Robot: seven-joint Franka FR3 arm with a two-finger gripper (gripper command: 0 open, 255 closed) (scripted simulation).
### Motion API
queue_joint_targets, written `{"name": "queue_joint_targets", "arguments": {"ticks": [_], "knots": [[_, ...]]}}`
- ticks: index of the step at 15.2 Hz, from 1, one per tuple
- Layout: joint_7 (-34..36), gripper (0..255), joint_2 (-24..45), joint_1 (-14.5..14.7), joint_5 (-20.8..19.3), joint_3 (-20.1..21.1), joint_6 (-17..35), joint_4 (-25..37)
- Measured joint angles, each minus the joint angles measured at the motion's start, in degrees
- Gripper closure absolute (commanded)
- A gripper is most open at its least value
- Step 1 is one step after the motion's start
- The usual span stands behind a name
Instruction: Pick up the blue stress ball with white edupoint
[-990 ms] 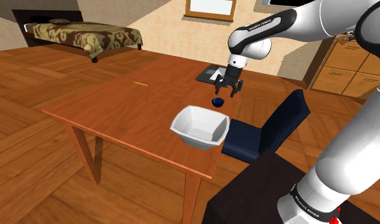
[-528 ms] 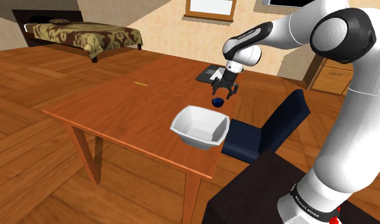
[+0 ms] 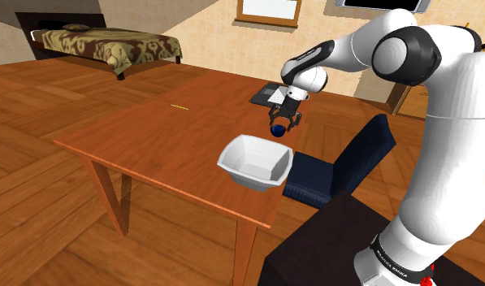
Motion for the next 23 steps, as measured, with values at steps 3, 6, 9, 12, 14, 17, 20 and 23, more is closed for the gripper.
{"name": "queue_joint_targets", "arguments": {"ticks": [3, 6, 9, 12, 14, 17, 20, 23], "knots": [[-0.73, 0, 1.2, -0.08, 0.68, 0.27, 1.64, -0.58], [-0.96, 255, 1.48, -0.19, 0.82, 0.29, 1.88, -0.51], [-0.97, 255, 1.51, -0.2, 0.83, 0.29, 1.89, -0.46], [-0.97, 255, 1.54, -0.21, 0.84, 0.29, 1.87, -0.39], [-0.98, 255, 1.49, -0.19, 0.84, 0.3, 1.91, -0.48], [-0.45, 255, 0.51, -0.08, 0.35, 0.11, 0.84, -0.4], [0.24, 255, -0.39, -0.11, -0.29, -0.17, -0.96, 0.61], [0.99, 255, -1.77, 0.05, -0.92, -0.39, -2.46, 0.87]]}}
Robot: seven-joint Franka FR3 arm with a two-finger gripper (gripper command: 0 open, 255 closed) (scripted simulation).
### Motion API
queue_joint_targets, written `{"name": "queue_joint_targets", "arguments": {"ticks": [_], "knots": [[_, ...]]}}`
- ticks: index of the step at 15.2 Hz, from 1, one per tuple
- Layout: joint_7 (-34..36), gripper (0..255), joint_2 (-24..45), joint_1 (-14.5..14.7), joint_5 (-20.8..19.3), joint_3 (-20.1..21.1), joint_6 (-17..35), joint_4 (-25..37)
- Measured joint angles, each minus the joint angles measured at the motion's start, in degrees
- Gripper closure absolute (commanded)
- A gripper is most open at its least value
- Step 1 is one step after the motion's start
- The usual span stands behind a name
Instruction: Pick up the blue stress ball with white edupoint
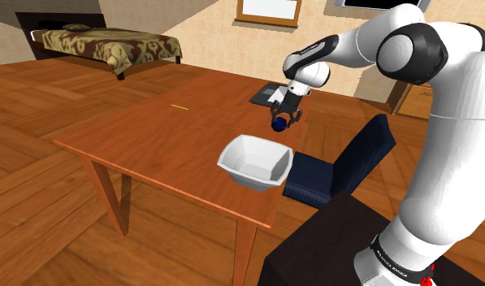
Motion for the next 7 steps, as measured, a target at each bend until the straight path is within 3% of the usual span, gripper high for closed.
{"name": "queue_joint_targets", "arguments": {"ticks": [7], "knots": [[1.86, 255, -2.15, 0.18, -1.33, -0.39, -4.07, 2.28]]}}
